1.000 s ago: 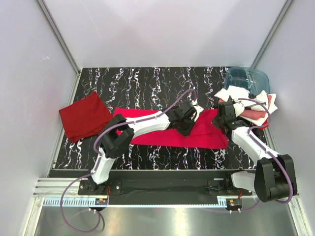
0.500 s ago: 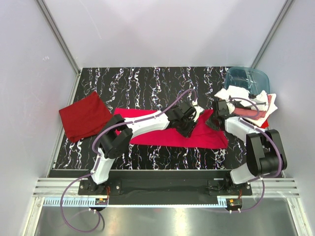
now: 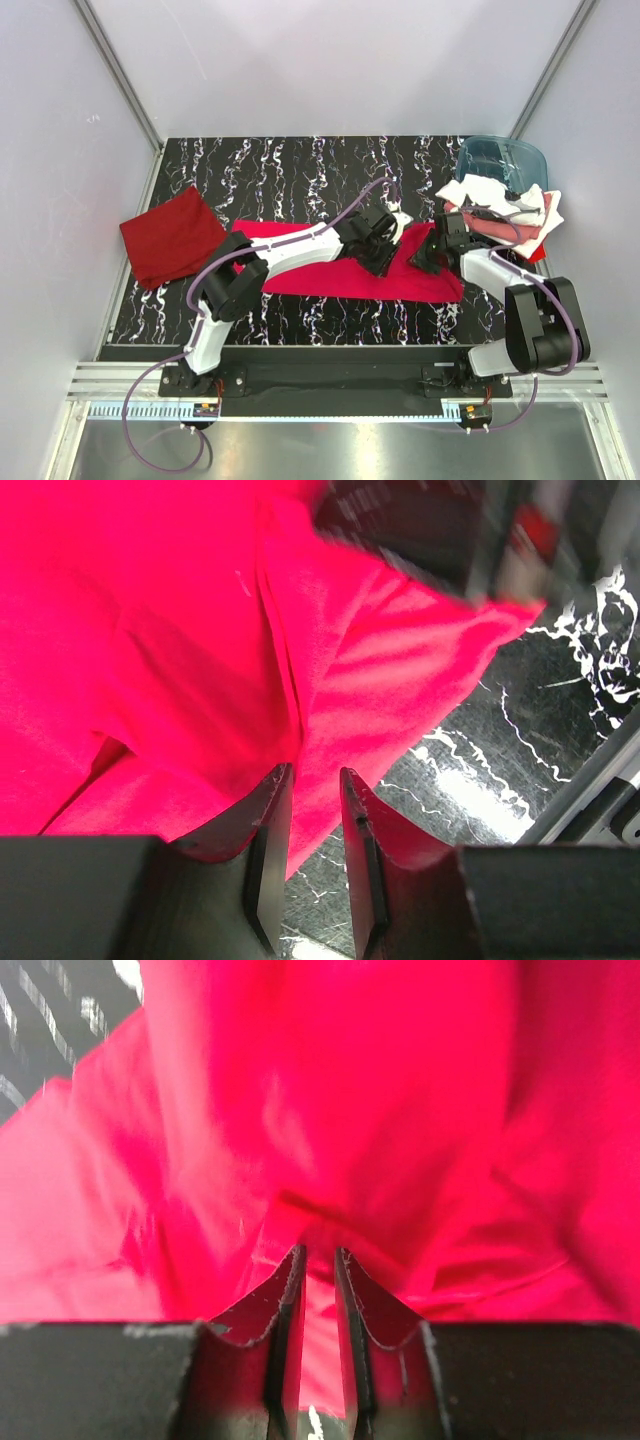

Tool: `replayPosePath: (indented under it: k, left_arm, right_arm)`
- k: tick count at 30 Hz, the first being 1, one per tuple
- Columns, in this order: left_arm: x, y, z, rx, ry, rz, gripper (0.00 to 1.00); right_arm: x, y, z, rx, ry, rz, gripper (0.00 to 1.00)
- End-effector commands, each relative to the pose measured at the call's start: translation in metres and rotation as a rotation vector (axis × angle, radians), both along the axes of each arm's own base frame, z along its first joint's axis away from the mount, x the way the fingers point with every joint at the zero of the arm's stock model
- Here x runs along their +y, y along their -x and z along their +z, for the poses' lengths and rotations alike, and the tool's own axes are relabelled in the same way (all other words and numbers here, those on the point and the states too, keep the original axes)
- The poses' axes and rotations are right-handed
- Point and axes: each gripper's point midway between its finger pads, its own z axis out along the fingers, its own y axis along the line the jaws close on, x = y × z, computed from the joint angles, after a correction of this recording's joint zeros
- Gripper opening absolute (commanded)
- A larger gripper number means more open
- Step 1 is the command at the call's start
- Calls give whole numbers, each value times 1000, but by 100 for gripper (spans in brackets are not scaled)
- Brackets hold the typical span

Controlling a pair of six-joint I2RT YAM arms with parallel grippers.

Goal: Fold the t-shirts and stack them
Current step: Fold the tshirt

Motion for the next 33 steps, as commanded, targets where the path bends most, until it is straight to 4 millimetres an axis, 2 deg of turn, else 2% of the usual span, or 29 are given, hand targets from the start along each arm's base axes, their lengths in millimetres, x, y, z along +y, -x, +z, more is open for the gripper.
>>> replayPosePath:
  k: [1, 5, 10, 13, 16, 18, 19, 20, 21, 22, 24, 25, 28, 33]
  left_arm:
    - [-8, -17, 16, -8, 53, 32, 30]
    - [-5, -21, 13, -5, 38, 49, 29]
    - [1, -26, 11, -3, 23, 74, 29]
    - [0, -27, 7, 8, 17, 81, 29]
    - [4, -33, 5, -1, -2, 117, 28]
    - [9, -37, 9, -4, 1, 142, 27]
    - [13, -42, 9, -1, 5, 163, 27]
    - [16, -42, 6, 15, 19, 179, 27]
    - [20, -48, 11, 15, 39, 199, 27]
    - [21, -51, 12, 20, 56, 221, 27]
    - [28, -57, 9, 31, 61, 252, 27]
    - [29, -61, 10, 28, 68, 268, 27]
    - [34, -70, 4, 31, 57, 300, 26]
    - [46, -85, 3, 47, 59, 372, 25]
  right_arm:
    - [26, 11, 13, -34, -139, 105, 24]
    - [27, 25, 17, -36, -154, 120, 24]
    - [8, 33, 30, -78, -71, 67, 32]
    - [2, 29, 41, -123, -40, 57, 47]
    - [-4, 15, 55, -161, 1, 44, 59]
    - [-8, 8, 51, -152, 37, 41, 60]
    - [-11, -1, 57, -167, 55, 32, 60]
    - [-11, -4, 55, -151, 60, 33, 60]
    - [-11, -7, 45, -112, 69, 34, 59]
    - [-12, -16, 49, -122, 88, 25, 58]
    - [-15, -24, 39, -89, 110, 15, 56]
    - [-23, -32, 41, -100, 148, -12, 56]
    - [-30, -39, 33, -85, 195, -24, 53]
    - [-27, -41, 13, -40, 200, 4, 51]
